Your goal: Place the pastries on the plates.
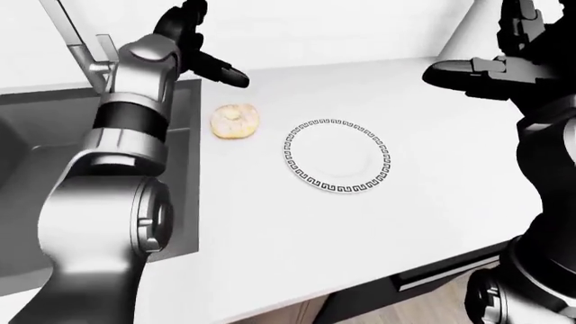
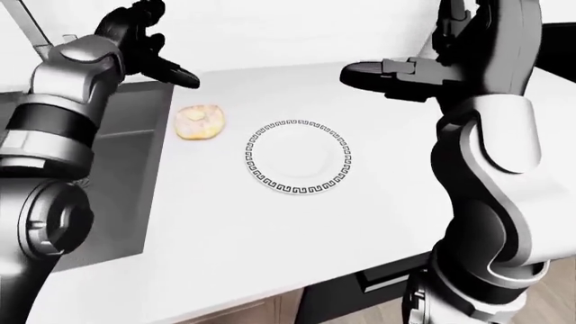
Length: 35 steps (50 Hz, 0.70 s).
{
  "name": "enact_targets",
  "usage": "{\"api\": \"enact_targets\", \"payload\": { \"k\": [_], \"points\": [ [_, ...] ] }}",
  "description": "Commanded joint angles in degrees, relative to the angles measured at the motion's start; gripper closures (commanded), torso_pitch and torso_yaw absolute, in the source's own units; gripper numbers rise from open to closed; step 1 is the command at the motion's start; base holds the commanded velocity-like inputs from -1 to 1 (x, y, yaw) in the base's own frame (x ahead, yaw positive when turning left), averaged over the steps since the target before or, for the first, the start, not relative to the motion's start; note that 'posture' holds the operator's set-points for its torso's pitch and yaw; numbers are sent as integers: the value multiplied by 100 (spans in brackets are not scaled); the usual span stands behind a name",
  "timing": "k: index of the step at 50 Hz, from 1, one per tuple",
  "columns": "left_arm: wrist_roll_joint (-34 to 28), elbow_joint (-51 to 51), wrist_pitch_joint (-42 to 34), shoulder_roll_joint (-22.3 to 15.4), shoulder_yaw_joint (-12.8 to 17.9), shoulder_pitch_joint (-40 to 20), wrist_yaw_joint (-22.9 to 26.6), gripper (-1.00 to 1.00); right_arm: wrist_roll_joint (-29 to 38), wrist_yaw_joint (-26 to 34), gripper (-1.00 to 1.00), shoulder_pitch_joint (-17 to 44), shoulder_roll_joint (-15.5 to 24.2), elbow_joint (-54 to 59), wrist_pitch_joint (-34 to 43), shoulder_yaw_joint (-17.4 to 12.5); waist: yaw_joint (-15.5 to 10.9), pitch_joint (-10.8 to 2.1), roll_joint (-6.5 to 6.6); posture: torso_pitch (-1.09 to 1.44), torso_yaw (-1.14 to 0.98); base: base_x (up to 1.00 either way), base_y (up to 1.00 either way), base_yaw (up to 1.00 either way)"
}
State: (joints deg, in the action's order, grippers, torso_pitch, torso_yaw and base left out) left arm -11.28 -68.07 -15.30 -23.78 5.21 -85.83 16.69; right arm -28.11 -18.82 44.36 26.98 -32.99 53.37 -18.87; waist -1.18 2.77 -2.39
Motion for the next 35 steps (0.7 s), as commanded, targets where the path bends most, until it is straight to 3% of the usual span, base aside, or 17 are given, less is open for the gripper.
{"api": "enact_targets", "payload": {
  "k": [1, 7, 11, 13, 17, 19, 35],
  "points": [
    [-169, 78, 262, -108, -3, -267, 210, -100, -75, -82, -100, 189, 141, -100, -109, -103, -5, -190, 0, 0, 0, 0, 0, 0],
    [-716, -232, 33, -257, -128, -335, 901, -100, -315, -261, -100, 277, 269, -38, -51, -144, 7, -189, -2, 0, 0, 0, 0, 0],
    [-876, -335, -66, -277, -40, -369, 1096, -100, -428, -361, -100, 243, 302, -2, -98, -157, 8, -179, -21, 0, 0, 0, 0, 0],
    [-928, -345, -150, -286, -39, -350, 1500, -100, -465, -374, -100, 162, 330, -18, -150, -176, 5, -180, -28, 0, 0, 0, 0, 0],
    [-976, -340, -255, -258, 34, -376, 1774, -100, -535, -423, -100, 86, 359, -31, -209, -169, -10, -176, -34, 0, 0, 0, 0, 0],
    [-1111, -385, -219, -236, -51, -332, 1925, -100, -543, -438, -100, 59, 378, -20, -235, -163, -14, -175, -40, 0, 0, 0, 0, 0],
    [-1398, -500, 85, 36, -22, -155, 1991, -100, -568, -463, -100, -48, 381, -117, -243, -120, -19, -184, -83, 0, 0, 0, 0, 0]
  ]
}}
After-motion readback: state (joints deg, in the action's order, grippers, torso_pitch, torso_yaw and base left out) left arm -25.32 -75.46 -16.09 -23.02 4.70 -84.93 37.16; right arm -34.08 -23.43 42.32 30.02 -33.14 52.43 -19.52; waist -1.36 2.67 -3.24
